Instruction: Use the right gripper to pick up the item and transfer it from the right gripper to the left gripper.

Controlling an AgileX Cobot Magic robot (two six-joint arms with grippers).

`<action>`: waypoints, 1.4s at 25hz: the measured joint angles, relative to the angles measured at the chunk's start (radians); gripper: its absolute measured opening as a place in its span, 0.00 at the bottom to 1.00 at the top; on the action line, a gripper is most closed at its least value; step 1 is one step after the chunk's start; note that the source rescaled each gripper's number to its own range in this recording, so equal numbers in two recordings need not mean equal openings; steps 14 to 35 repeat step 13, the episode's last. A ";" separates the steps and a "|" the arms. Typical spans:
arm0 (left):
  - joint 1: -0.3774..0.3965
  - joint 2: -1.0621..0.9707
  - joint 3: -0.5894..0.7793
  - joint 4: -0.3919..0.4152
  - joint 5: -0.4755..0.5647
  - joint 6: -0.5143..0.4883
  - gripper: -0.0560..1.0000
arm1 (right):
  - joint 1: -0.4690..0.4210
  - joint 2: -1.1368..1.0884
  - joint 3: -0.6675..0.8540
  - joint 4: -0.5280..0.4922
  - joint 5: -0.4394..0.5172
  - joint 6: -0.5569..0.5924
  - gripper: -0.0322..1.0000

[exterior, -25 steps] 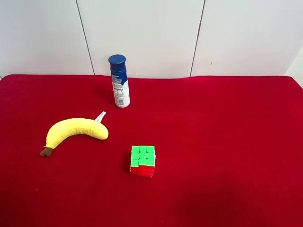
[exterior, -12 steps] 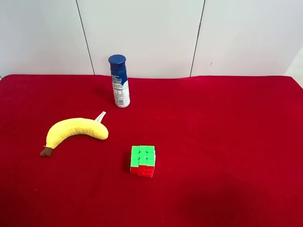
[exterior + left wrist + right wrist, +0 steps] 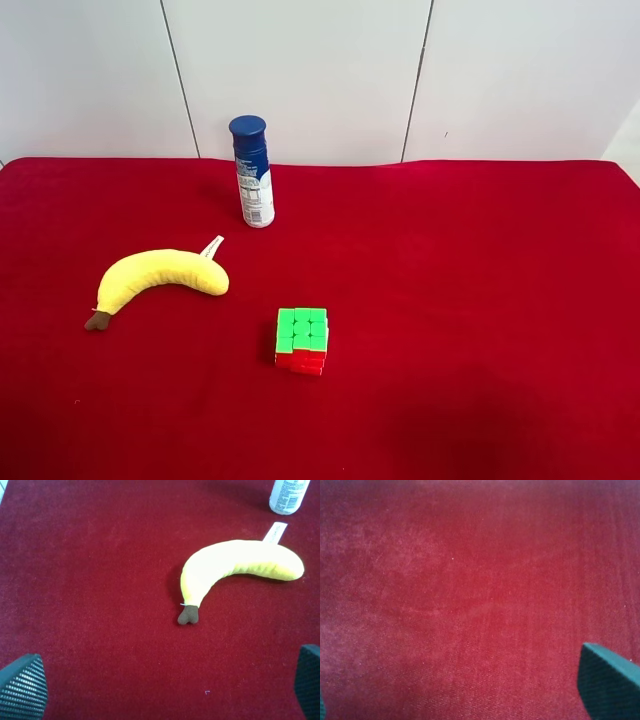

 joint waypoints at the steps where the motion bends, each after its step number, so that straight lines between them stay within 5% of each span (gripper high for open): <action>1: 0.000 0.000 0.000 0.000 0.000 0.000 1.00 | 0.000 0.000 0.000 0.000 0.000 0.000 1.00; 35: 0.000 0.000 0.000 0.000 -0.001 0.000 1.00 | 0.000 0.000 0.000 0.000 0.000 0.000 1.00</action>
